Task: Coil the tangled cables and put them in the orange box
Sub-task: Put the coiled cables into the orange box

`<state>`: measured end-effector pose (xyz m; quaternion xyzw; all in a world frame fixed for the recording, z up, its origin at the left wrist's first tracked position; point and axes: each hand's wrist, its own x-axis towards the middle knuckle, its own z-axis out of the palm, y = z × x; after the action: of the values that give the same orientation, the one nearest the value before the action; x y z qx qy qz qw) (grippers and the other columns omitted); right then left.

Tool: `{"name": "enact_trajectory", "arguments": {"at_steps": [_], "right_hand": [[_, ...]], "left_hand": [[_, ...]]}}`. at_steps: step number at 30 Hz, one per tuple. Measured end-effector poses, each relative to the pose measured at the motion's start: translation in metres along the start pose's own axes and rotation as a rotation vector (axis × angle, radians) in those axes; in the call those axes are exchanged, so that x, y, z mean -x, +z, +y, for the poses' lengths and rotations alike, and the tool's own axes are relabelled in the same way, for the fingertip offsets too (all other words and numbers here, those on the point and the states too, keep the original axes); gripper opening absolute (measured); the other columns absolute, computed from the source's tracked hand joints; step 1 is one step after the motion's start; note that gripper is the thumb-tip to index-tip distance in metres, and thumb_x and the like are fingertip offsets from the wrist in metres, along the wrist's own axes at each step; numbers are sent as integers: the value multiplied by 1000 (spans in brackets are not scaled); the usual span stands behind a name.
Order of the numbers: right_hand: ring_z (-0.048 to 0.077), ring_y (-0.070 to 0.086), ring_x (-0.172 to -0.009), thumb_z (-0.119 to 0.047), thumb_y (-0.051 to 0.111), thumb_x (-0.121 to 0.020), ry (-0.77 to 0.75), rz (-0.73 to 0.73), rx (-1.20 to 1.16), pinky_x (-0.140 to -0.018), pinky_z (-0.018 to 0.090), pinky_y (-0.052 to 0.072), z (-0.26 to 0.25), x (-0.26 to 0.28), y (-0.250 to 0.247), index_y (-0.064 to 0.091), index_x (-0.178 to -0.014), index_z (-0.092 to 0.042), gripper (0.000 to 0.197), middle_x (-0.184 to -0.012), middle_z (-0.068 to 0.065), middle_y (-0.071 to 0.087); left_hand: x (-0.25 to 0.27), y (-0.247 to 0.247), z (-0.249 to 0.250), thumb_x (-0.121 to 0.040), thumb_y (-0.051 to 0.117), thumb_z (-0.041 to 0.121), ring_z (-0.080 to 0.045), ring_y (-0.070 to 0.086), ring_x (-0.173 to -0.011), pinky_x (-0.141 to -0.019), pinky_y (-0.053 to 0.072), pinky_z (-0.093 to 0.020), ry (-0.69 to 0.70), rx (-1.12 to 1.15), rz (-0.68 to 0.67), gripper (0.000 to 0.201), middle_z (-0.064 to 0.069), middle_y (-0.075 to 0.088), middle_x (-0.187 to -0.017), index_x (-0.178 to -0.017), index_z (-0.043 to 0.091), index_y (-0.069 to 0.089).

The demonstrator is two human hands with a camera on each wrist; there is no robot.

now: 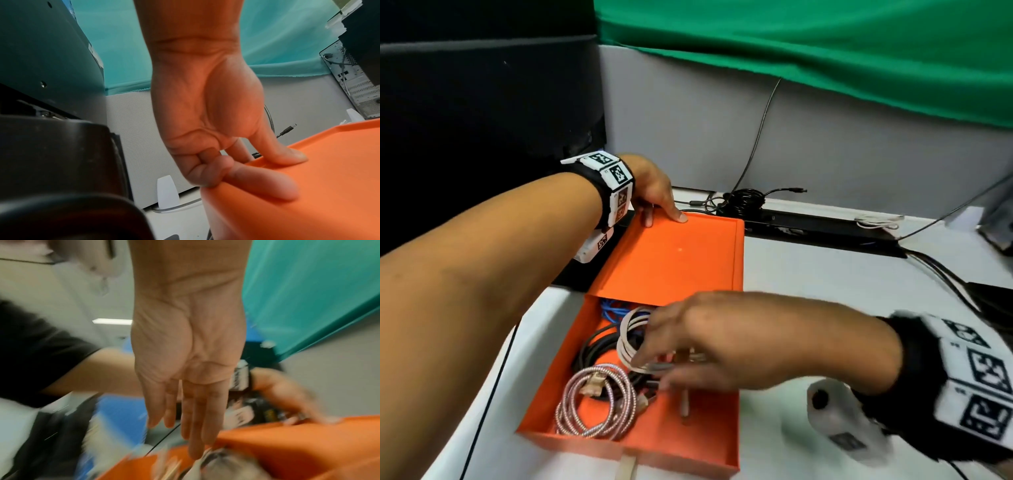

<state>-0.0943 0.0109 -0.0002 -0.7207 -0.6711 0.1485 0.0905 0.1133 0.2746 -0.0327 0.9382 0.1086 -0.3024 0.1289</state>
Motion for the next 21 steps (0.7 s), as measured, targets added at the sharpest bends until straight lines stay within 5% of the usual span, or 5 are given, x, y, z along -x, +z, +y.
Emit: {"name": "enact_trajectory", "arguments": {"at_steps": [2,5,9,15,21], "right_hand": [[1,60,-92,-34,62,-99,155,82,-1,-84,21,46,37,9,-30,70,-124,-23,28,-118,-8,69],[17,64,-92,-38,60,-99,602,324,261,-84,33,51,131,36,-64,71,-117,-24,25,-112,-3,72],[36,60,-116,-26,60,-99,1111,247,315,-94,36,49,251,79,-67,68,-123,-7,32,-126,16,67],[37,56,-127,-15,53,-95,1367,110,342,-105,41,47,354,133,-43,54,-139,-7,44,-140,19,57],[36,63,-117,-14,52,-98,1438,-15,363,-94,38,49,373,133,-26,60,-129,-2,34,-131,19,63]], "left_hand": [[-2,-1,0,-77,74,61,-17,63,-66,-60,41,-26,7,-1,-12,60,-17,73,-118,-112,12,74],[0,-3,2,-82,74,55,-13,68,-60,-57,42,-24,23,15,-9,52,-15,74,-117,-112,12,74],[5,-5,7,-85,74,48,-13,67,-55,-54,45,-22,24,34,-29,50,-14,73,-118,-115,8,73],[6,-8,11,-83,77,43,-16,70,-59,-56,50,-23,2,47,-48,45,-2,78,-102,-112,10,74],[3,-7,11,-83,76,46,-15,71,-60,-57,49,-22,2,35,-41,42,-2,77,-107,-108,12,75]]}}
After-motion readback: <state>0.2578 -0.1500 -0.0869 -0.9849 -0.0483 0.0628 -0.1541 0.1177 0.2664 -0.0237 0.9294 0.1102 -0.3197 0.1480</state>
